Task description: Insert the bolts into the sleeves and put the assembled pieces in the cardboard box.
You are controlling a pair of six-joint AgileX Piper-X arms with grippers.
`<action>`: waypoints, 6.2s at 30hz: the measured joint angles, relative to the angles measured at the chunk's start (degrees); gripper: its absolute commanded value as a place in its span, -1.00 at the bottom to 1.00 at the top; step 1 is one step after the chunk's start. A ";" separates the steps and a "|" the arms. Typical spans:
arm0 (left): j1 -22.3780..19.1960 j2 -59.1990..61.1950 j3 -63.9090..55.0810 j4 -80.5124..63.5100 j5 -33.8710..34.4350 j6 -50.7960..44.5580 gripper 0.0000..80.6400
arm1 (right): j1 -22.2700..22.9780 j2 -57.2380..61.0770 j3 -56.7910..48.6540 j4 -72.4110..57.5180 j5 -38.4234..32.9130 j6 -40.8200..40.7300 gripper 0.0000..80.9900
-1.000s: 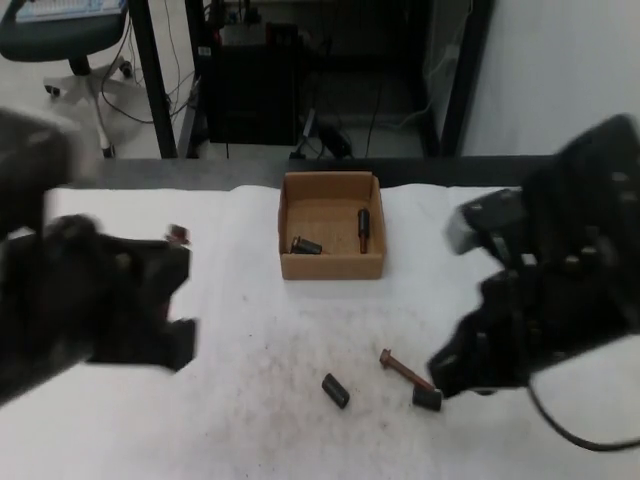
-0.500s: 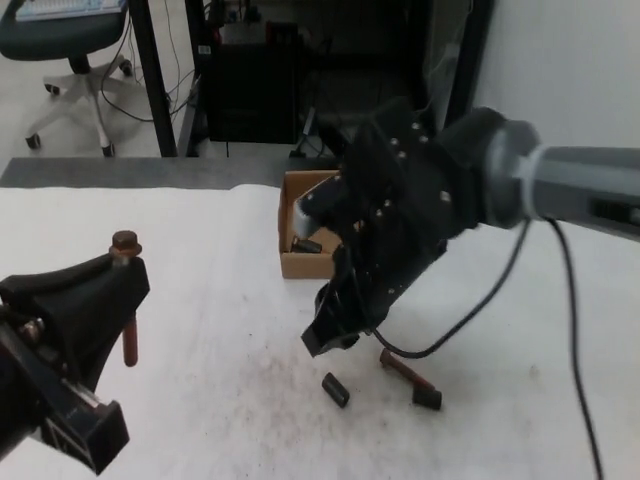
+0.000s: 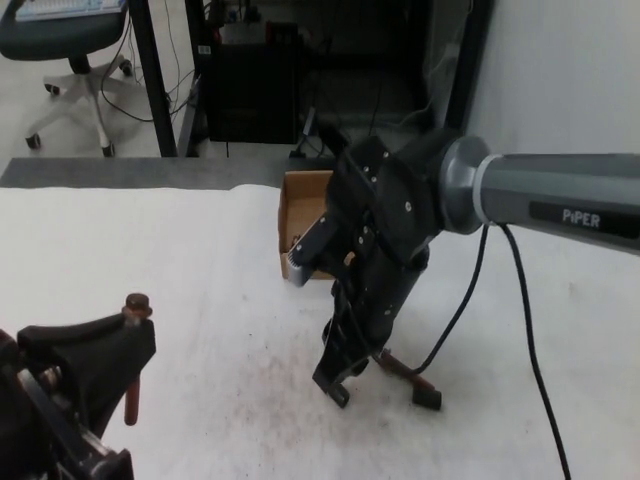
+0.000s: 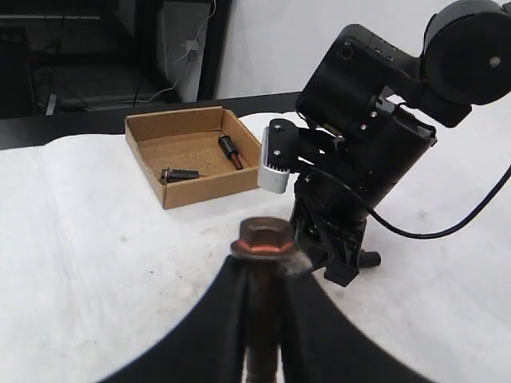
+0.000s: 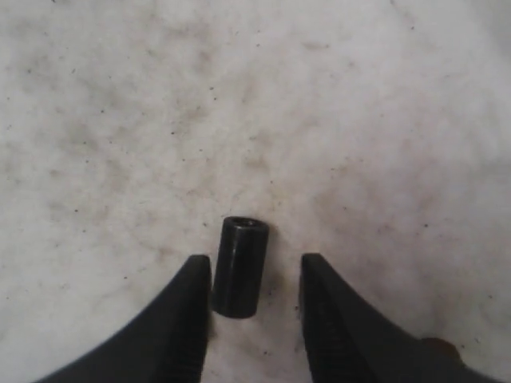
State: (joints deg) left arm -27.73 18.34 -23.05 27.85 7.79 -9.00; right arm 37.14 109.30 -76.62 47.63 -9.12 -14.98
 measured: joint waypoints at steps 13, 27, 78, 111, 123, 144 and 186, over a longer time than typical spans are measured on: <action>0.00 0.00 0.00 0.35 0.00 0.00 -1.00 | 1.49 3.40 0.00 1.04 0.40 0.00 -0.12; 0.00 0.00 0.00 0.35 0.00 0.00 -1.00 | 1.69 4.84 -0.31 1.22 2.16 -1.30 -0.12; 0.20 49.36 -5.56 -90.46 31.95 -29.03 -1.00 | -1.66 -45.10 38.43 -54.58 -27.86 26.38 -0.98; 0.17 51.85 -6.19 -87.67 39.04 -24.91 -1.00 | 0.12 -44.36 43.35 -70.00 -23.83 26.93 -0.98; 0.17 51.85 -6.39 -86.05 36.96 -23.33 -1.00 | 0.23 -44.36 43.35 -69.99 -23.83 18.47 -0.98; 0.17 51.85 -6.50 -86.47 36.59 -23.33 -1.00 | 0.34 -44.36 43.35 -71.53 -22.19 14.98 -0.98; 0.17 52.22 -6.46 -86.54 32.59 -24.26 -1.00 | 0.34 -44.36 43.63 -67.64 -22.39 14.08 -0.98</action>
State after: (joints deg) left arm -27.57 70.56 -29.51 -58.69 40.39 -33.26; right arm 37.48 64.94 -32.99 -20.01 -31.51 -0.90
